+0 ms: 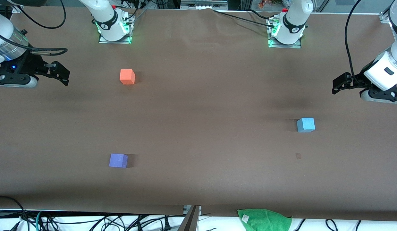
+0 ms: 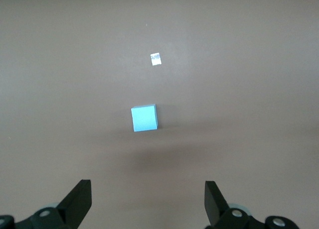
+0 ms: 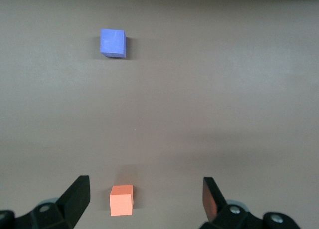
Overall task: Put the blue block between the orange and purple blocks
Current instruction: 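Lower the left gripper onto the light-blue cube and close it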
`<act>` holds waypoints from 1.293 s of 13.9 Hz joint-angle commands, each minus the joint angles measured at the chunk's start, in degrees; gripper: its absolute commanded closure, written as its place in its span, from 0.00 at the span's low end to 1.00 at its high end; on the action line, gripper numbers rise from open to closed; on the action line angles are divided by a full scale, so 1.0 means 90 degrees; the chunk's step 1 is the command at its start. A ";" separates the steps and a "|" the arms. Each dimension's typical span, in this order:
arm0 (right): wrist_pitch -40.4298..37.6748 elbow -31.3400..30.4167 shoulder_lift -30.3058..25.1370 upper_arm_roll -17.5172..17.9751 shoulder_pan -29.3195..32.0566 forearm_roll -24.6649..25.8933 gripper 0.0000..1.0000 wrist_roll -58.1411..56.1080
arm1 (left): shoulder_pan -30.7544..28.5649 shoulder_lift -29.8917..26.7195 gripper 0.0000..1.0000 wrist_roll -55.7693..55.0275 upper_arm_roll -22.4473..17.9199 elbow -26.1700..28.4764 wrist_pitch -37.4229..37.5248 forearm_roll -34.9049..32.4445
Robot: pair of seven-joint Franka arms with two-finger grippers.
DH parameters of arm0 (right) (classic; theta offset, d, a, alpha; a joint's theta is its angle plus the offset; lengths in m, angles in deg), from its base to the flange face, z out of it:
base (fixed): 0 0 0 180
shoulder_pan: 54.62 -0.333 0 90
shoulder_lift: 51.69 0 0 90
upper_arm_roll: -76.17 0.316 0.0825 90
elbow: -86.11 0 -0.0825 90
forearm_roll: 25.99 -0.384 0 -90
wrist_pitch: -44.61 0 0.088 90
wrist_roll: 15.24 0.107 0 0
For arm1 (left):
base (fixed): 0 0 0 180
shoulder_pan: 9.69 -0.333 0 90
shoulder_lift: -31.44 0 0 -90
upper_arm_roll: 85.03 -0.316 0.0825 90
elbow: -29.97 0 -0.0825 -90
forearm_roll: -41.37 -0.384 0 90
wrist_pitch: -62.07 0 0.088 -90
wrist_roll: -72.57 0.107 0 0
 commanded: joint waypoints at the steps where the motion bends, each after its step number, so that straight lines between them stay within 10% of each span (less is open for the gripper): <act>1: -0.0079 0.0123 0.0044 -0.0023 0.0017 -0.0055 0.00 -0.0084 | -0.0301 0.0432 0.00 0.0067 0.0019 -0.0118 0.0052 -0.0104; 8: -0.0108 0.0104 0.0045 -0.0101 0.0027 -0.0055 0.00 -0.0113 | -0.0634 0.1623 0.00 0.0087 0.0019 0.0087 -0.1021 -0.0124; 14: -0.0186 0.0104 0.0025 -0.0384 0.0036 -0.0865 0.00 -0.0093 | -0.0595 0.1616 0.00 0.0214 0.0117 0.2584 -0.4493 -0.0133; 18: -0.0254 0.0104 0.0006 -0.0374 0.0027 -0.0856 0.00 -0.0113 | -0.0595 0.1966 0.00 0.0341 0.0244 0.3075 -0.5522 -0.0123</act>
